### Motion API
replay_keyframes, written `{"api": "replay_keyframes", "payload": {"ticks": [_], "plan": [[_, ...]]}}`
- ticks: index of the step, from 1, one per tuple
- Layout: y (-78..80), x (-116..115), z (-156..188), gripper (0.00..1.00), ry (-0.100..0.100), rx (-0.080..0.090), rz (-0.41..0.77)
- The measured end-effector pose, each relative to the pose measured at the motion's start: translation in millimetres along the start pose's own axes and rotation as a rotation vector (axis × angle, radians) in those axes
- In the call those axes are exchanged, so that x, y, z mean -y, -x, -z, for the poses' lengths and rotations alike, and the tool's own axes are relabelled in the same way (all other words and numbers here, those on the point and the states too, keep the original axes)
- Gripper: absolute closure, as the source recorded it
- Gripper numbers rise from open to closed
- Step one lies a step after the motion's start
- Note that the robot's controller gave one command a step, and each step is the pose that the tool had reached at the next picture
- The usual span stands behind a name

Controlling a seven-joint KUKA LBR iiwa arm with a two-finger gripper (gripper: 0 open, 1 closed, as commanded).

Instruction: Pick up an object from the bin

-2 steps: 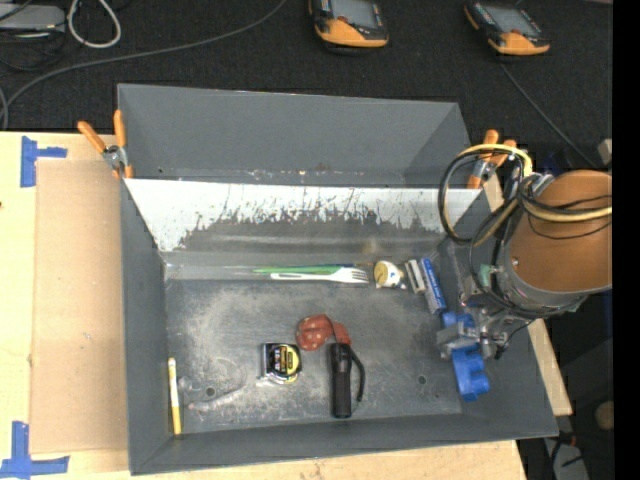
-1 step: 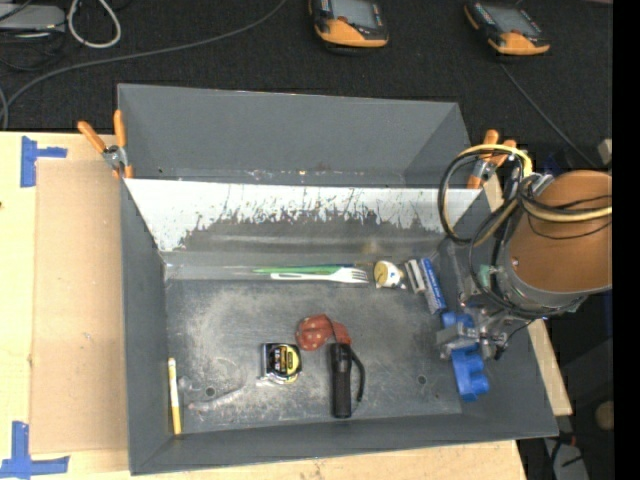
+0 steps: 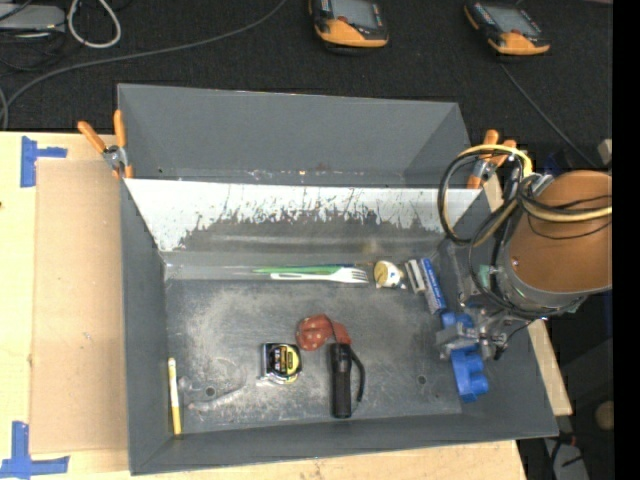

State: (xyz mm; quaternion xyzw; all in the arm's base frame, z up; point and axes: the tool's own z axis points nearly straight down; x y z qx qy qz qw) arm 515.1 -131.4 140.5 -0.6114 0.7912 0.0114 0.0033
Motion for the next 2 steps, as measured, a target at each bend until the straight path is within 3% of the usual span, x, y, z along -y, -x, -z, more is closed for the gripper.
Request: {"api": "replay_keyframes", "payload": {"ticks": [1,2], "plan": [[1.0,-1.9,12.3,1.0,0.008,0.001,-0.004],[1.9,-0.7,41.1,1.0,0.001,0.001,-0.003]]}}
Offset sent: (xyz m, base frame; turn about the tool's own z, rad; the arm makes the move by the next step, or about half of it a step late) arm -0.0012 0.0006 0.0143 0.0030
